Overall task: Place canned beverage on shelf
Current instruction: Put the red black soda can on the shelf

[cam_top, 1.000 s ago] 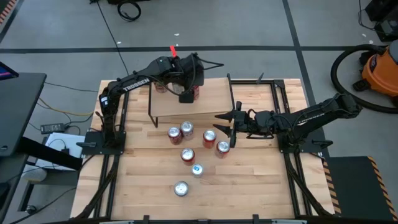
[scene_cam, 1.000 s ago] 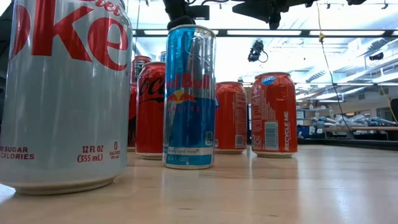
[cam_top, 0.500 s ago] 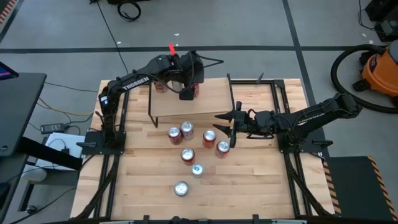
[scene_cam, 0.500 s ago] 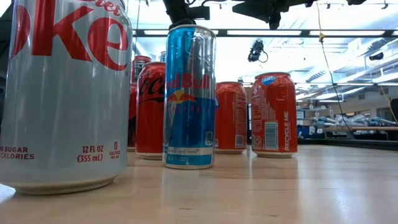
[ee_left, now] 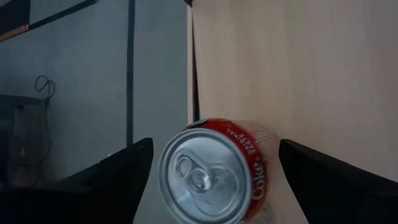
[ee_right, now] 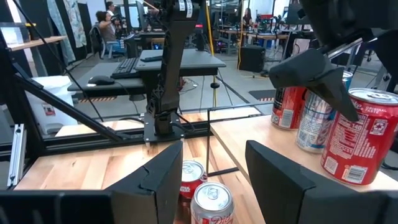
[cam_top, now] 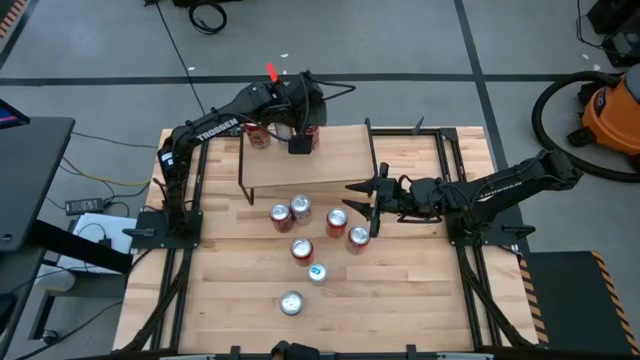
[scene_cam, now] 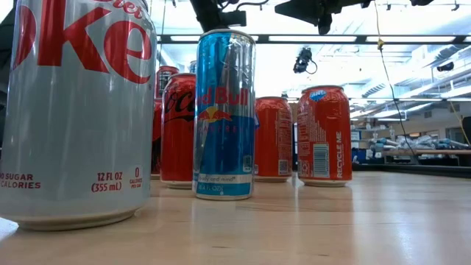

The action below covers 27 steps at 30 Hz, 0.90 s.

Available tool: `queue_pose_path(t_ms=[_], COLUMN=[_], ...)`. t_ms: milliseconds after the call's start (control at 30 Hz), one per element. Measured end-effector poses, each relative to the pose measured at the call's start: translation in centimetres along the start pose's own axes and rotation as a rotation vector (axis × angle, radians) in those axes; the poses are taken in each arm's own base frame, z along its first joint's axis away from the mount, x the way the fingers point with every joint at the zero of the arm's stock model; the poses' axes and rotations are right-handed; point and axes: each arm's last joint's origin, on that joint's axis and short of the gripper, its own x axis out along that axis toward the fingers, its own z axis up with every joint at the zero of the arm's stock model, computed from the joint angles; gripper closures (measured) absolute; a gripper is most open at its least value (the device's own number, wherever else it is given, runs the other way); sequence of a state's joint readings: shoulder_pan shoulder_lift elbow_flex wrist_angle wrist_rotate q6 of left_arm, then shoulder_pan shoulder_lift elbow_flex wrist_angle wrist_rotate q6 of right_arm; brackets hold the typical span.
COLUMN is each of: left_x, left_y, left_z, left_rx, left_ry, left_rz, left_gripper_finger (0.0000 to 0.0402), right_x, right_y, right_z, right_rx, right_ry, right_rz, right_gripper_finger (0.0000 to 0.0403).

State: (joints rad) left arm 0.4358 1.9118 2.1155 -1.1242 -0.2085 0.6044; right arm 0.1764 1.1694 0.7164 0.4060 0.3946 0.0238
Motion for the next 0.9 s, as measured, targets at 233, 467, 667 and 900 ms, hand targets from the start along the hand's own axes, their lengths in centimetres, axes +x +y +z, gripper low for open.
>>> queue_pose_path(t_ms=[233, 467, 667, 900], left_x=[0.0, -0.1, -2.0, -4.7], left_y=[-0.2, -0.2, -1.0, -4.8], left_z=[0.1, 0.4, 1.3, 2.3], left_rx=[-0.037, 0.0, 0.043, 0.08], left_ry=[-0.044, -0.068, -0.118, -0.126], left_rz=[-0.069, -0.063, -0.007, -0.112], left_gripper_finger=[0.0049, 0.0058, 0.0059, 0.0059], right_x=[0.0, 0.0, 0.0, -0.3], right_y=[0.0, 0.0, 0.0, 0.0], right_z=[0.0, 0.0, 0.0, -0.1], right_rx=[0.002, 0.001, 0.001, -0.01], right_ry=[-0.004, -0.003, -0.002, 0.024], right_rz=[0.0, 0.0, 0.003, 0.003], right_gripper_finger=[0.0218, 0.0218, 0.0218, 0.0218])
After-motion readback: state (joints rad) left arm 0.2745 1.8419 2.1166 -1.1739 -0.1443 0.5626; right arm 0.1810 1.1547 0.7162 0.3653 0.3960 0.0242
